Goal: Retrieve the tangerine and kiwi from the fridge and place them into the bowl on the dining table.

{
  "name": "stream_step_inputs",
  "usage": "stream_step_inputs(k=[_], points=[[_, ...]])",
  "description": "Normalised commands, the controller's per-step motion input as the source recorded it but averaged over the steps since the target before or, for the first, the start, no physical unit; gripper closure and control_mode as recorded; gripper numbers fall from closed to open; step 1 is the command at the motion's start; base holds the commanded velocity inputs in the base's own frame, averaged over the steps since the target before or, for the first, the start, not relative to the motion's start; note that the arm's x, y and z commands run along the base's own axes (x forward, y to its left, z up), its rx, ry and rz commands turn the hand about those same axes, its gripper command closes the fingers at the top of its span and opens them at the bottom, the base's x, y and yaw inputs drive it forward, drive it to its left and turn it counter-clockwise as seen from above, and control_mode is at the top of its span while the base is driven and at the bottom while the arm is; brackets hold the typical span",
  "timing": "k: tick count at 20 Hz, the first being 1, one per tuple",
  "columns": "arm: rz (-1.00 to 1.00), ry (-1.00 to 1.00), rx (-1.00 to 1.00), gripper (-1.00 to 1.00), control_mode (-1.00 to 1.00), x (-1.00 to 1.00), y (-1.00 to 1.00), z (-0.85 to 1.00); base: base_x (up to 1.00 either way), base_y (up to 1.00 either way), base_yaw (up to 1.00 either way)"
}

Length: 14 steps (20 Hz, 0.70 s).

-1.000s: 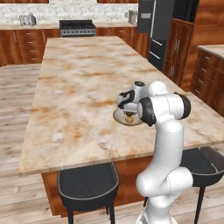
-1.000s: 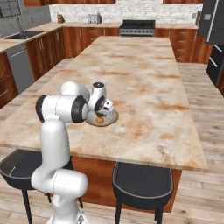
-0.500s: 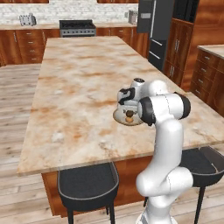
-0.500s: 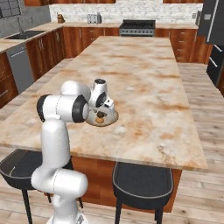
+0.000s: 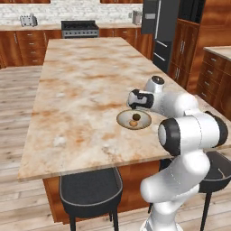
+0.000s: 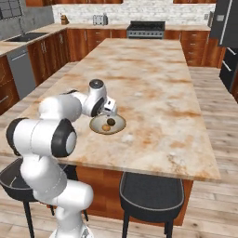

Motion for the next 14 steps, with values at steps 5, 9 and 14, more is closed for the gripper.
stream_step_inputs(k=[5,9,14], points=[[0.11,-0.47,-0.04,-1.0,-1.0,-1.0,0.0,1.0,0.0,0.0,0.0],[0.07,-0.4,-0.02,-1.0,-1.0,-1.0,0.0,0.93,0.0,0.0,0.0],[0.0,-0.35,0.0,-1.0,-1.0,-1.0,0.0,0.81,0.0,0.0,0.0]])
